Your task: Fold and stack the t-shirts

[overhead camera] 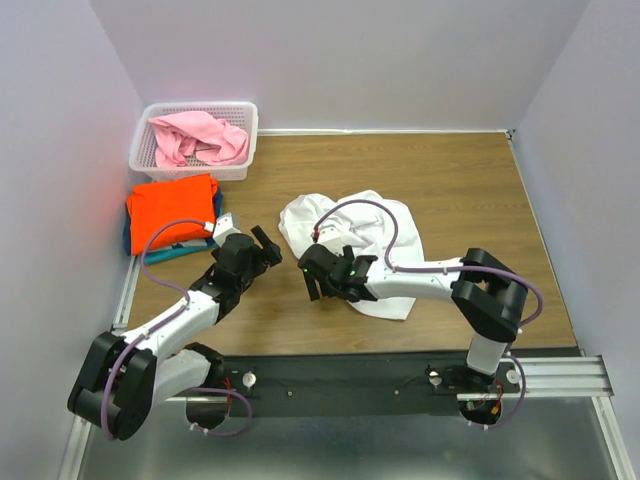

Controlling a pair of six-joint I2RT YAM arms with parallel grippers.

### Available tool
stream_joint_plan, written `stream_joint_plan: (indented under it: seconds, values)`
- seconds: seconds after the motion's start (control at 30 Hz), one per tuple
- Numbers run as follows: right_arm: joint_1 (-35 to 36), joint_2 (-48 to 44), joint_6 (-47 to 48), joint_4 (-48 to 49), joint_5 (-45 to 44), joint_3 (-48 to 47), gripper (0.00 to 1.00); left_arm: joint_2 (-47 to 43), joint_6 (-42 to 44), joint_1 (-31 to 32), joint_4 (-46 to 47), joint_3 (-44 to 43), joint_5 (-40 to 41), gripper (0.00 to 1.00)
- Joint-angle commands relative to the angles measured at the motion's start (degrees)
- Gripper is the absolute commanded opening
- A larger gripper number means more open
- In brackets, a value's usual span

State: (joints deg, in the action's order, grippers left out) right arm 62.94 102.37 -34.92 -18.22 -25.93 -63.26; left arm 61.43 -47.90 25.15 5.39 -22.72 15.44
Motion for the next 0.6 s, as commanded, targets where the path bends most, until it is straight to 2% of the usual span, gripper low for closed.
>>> stream_joint_plan:
  seconds: [0.0,0.07,0.2,0.33,0.37,0.43,0.53,0.57]
  values:
    - [0.43,1.96,-3.93,-4.63,-5.18,-1.77,0.85,-1.57,-0.53,-0.01,0.33,0.22,2.40,0.98]
    - [0.26,2.66,-5.24,-4.90,-5.09,-1.69,0.82,-1.84,-0.44,-0.01,0.33,0.13,2.49,0.98]
    - [-0.36,3.01,-7.88,-5.42,-4.57,-0.55,0.71,-2.19,-0.09,-0.01,0.24,0.13,2.31,0.98]
    - [-2.11,3.54,-8.50,-5.42,-3.34,0.16,0.70,-2.81,-0.09,-0.01,0.24,0.22,2.22,0.98]
    - [-2.46,3.98,-8.85,-5.42,-2.99,0.25,0.63,-2.98,-0.09,-0.01,0.24,0.31,2.22,0.98]
    - [-3.25,4.59,-9.29,-5.34,-2.46,0.33,0.59,-3.24,-0.18,-0.01,0.15,0.31,2.14,0.98]
    - [-3.87,5.12,-9.91,-5.42,-2.63,0.51,0.45,-3.33,-0.09,-0.01,0.06,0.40,1.87,0.98]
    - [-3.96,4.95,-10.43,-5.42,-2.89,0.60,0.34,-3.42,-0.09,-0.01,0.06,0.40,1.52,0.98]
